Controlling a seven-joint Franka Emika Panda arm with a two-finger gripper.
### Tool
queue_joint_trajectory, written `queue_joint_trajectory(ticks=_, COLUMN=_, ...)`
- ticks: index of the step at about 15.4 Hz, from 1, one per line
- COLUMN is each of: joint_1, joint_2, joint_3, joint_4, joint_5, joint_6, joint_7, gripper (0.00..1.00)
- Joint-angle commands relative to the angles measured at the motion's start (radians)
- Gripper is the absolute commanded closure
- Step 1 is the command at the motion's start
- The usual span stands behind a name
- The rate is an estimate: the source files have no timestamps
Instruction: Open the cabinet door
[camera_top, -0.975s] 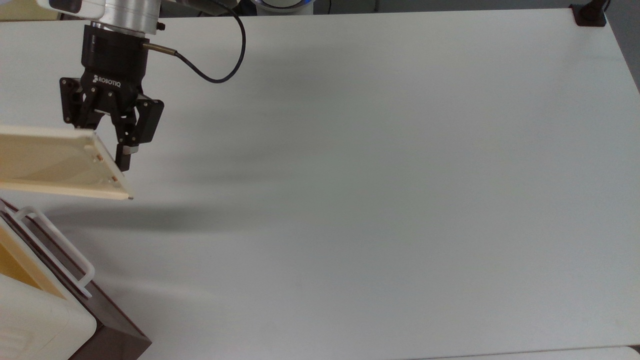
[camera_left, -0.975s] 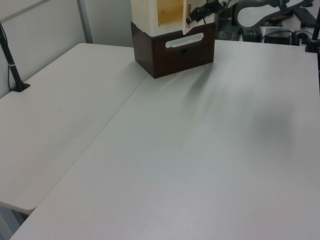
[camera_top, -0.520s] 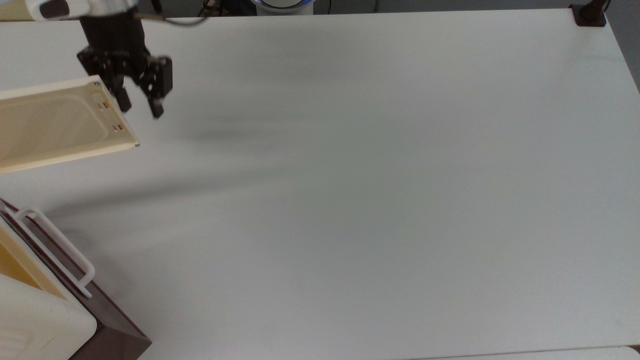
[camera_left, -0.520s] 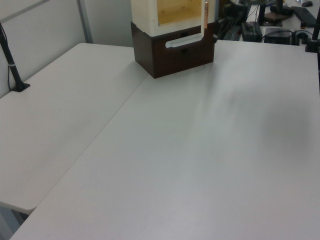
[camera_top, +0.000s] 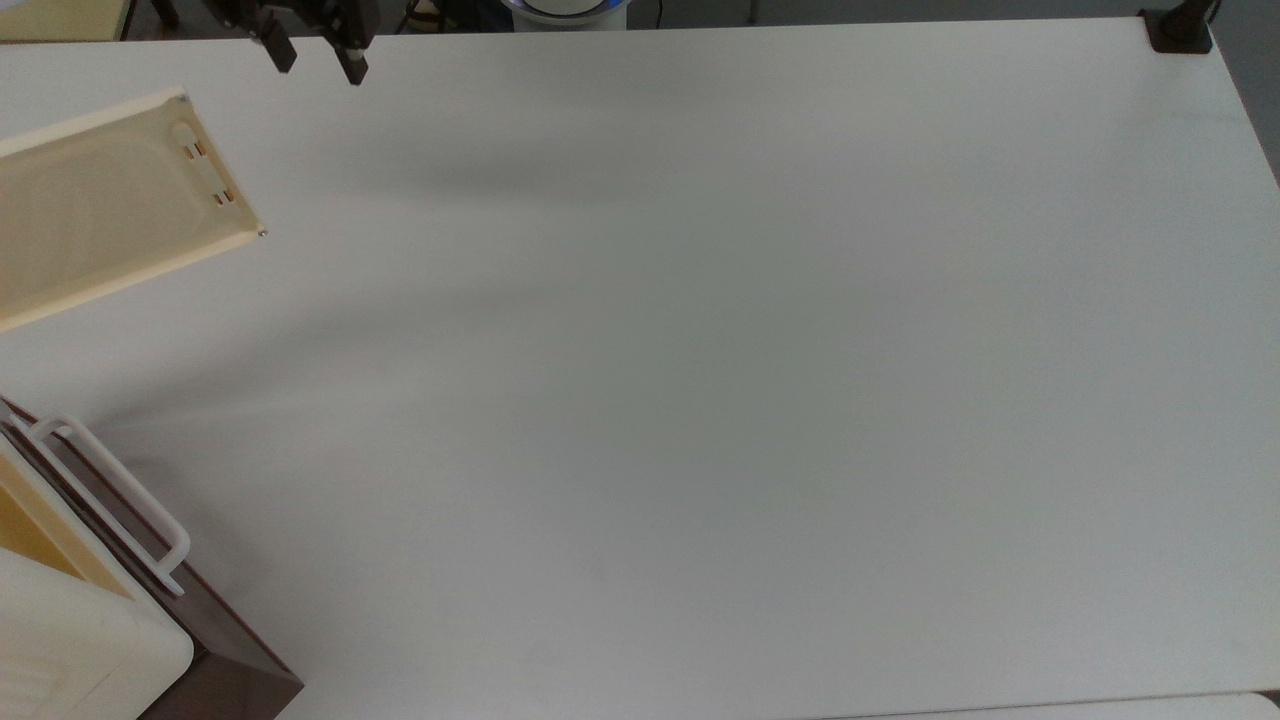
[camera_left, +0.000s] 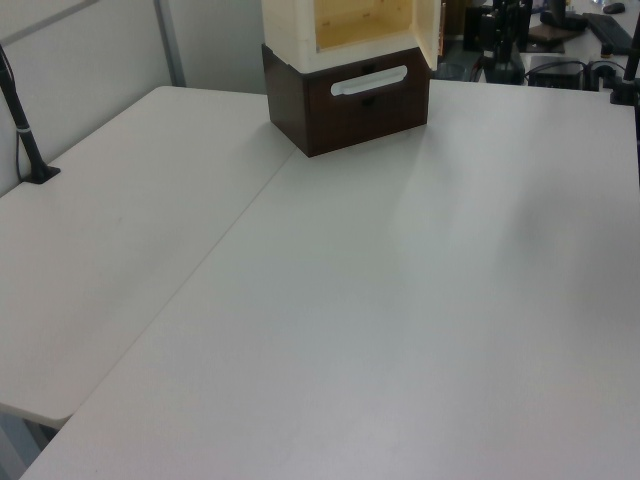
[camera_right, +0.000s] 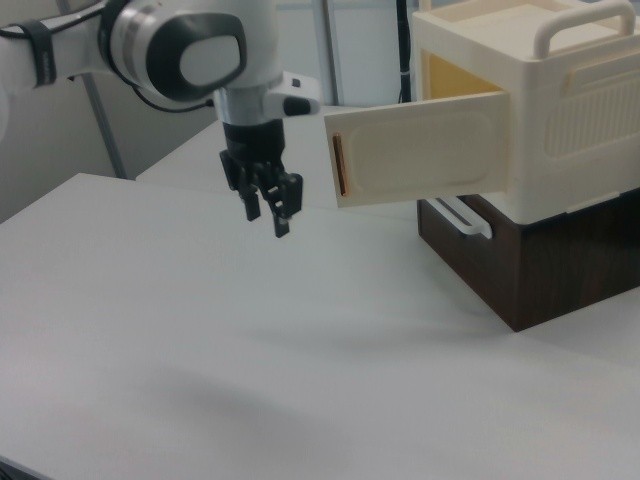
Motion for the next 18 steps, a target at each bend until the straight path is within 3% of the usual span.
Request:
queue_joint_trajectory(ticks=1, joint_1=0.099, joint_2=0.01, joint_3=0.005, joint_4=0.086, joint_5=-0.064, joint_6=-0.127, joint_7=0.122, gripper=0.27)
queue_joint_trajectory(ticks=3, joint_1=0.177, joint_2=0.011, joint_3=-0.004, joint_4=0.088, joint_5=-0.118, joint_6=-0.132, joint_7=0.155, gripper=0.15)
queue_joint_trajectory(ticks=5, joint_1=0.225, joint_2=0.011, joint_3=-0.015, joint_4=0.086, joint_5=-0.124, joint_6=-0.135, joint_7=0.172, gripper=0.07)
queue_joint_trajectory(ticks=8, joint_1=0.239, joint_2=0.008, joint_3=-0.016, joint_4=0.086, joint_5=-0.123, joint_6=-0.135, joint_7=0.233, gripper=0.0)
queue_joint_trajectory(ticks=11, joint_1=0.241, joint_2=0.008, joint_3=-0.03, joint_4=0.099, joint_5=-0.114, joint_6=-0.135, joint_7=0.225, gripper=0.0)
queue_joint_trajectory(ticks=13, joint_1=0.277, joint_2=0.011, joint_3=-0.094, joint_4=0.103, joint_5=-0.088, joint_6=-0.133, joint_7=0.137, gripper=0.0)
queue_joint_trajectory(ticks=15, joint_1=0.334, joint_2=0.01, joint_3=-0.2, joint_4=0.112, joint_5=-0.023, joint_6=-0.132, joint_7=0.063, gripper=0.0)
queue_joint_trajectory(ticks=18, joint_1=0.343, joint_2=0.021, joint_3=-0.222, joint_4=0.163, joint_5=-0.015, joint_6=-0.132, joint_7=0.067, gripper=0.0)
